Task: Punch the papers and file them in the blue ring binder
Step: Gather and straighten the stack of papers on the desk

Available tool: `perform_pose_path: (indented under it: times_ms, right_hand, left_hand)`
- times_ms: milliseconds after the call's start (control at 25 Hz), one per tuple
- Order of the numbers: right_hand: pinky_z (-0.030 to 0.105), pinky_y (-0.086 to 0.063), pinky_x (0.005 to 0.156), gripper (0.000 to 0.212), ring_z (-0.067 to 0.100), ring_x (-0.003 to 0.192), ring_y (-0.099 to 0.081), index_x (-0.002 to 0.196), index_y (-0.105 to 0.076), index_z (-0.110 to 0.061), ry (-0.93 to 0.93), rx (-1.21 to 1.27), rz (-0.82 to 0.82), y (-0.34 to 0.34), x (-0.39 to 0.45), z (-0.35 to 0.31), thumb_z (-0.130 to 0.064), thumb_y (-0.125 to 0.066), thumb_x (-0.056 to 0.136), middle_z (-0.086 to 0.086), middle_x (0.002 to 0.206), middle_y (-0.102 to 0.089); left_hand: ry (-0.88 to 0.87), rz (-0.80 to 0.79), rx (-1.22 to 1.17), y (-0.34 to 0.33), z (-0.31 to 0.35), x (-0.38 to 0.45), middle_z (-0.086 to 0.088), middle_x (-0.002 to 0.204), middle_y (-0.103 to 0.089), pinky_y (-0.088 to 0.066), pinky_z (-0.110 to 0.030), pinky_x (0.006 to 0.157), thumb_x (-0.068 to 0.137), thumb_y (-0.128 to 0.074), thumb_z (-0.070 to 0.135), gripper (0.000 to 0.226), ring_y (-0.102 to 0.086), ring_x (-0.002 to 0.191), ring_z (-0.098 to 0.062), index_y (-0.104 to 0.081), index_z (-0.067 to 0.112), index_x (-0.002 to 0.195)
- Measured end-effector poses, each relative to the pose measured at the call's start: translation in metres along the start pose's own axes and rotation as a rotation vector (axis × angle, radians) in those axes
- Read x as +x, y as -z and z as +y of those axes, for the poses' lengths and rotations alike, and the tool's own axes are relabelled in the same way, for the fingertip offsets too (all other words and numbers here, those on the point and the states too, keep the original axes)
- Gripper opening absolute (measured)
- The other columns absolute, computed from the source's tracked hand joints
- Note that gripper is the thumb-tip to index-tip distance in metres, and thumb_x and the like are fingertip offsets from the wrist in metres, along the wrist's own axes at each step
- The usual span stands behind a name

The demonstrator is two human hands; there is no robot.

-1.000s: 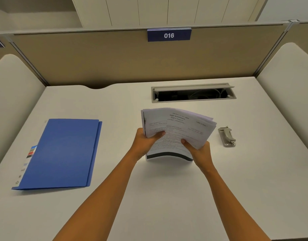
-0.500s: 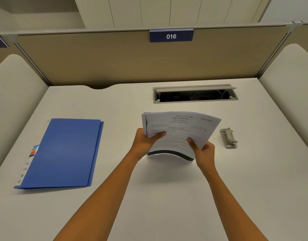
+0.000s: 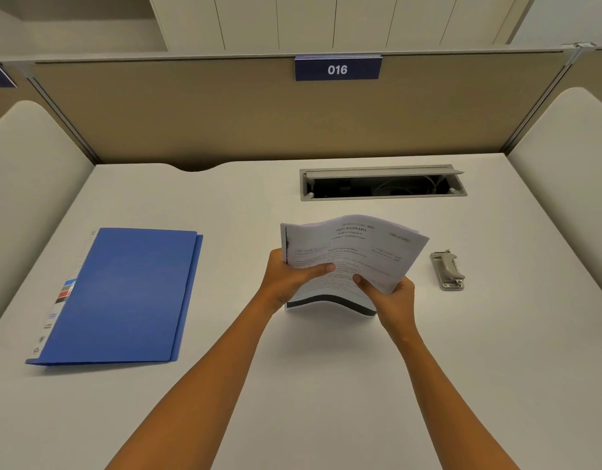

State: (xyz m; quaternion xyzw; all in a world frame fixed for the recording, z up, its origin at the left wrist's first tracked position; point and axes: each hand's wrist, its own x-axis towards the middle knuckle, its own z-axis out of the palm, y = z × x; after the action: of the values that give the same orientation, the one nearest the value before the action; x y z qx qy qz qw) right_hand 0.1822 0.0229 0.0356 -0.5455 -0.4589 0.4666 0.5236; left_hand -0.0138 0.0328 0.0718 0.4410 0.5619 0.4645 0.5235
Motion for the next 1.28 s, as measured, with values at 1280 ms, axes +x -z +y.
perform_pose_path:
  times_ms: [1280]
  right_hand:
    - [0.019,-0.055,0.072,0.047,0.017,0.094,-0.063,0.118,-0.059,-0.024,-0.032,0.007,-0.109,0.01,0.008,0.002,-0.009,-0.076,0.076,-0.006,0.105,-0.066]
  left_hand:
    - [0.07,-0.07,0.031,0.011,-0.02,0.007,-0.002,0.112,-0.068,-0.059,-0.033,0.083,0.068,-0.087,0.011,0.056,-0.063,0.102,-0.023,-0.065,0.022,0.119]
